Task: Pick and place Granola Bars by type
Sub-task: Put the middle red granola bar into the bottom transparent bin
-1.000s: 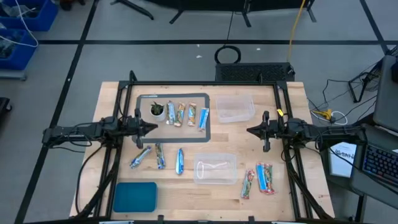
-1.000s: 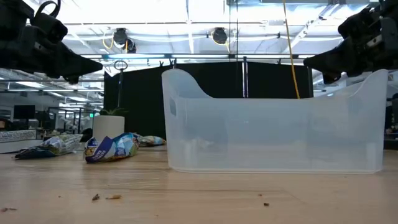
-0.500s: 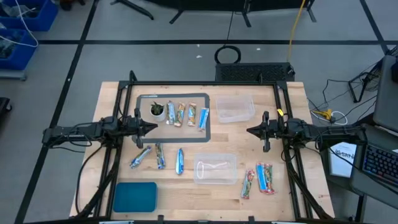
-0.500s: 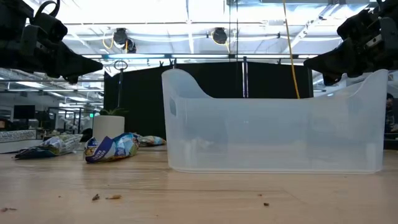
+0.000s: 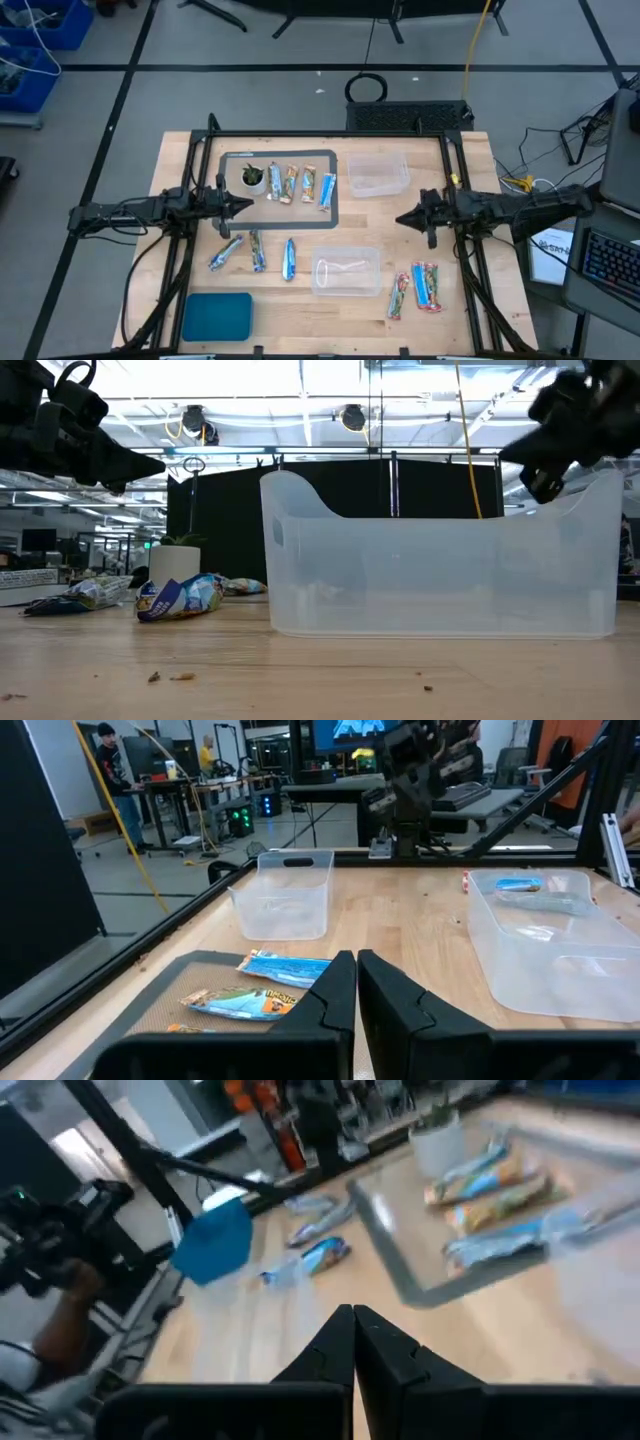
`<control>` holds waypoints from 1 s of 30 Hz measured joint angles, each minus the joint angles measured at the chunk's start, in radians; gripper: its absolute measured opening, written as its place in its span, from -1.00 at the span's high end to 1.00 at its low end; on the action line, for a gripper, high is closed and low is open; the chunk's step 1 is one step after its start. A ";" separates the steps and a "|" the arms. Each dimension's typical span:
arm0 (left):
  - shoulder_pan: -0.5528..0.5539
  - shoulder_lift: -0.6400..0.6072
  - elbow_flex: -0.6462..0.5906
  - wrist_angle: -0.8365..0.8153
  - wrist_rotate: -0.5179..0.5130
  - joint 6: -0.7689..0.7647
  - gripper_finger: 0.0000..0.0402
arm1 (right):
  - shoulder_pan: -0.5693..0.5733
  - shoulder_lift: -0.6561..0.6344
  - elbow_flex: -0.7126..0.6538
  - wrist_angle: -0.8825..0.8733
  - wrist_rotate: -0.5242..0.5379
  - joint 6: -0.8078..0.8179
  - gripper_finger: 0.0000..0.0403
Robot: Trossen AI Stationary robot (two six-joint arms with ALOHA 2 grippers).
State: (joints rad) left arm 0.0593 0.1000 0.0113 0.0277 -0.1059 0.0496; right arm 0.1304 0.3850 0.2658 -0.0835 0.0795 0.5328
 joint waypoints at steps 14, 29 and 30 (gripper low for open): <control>0.000 0.006 0.000 -0.002 0.000 0.024 0.88 | 0.315 0.700 0.530 -0.612 -0.057 0.713 1.00; 0.000 0.054 0.000 -0.003 -0.001 0.064 0.88 | 0.591 0.914 0.532 -0.678 -0.245 1.335 1.00; 0.000 0.059 0.000 -0.002 -0.001 0.068 0.88 | 0.601 0.917 0.532 -0.669 -0.241 1.340 1.00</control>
State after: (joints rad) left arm 0.0593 0.1588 0.0113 0.0254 -0.1066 0.1179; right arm 0.7310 1.3025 0.7982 -0.7523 -0.1614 1.8730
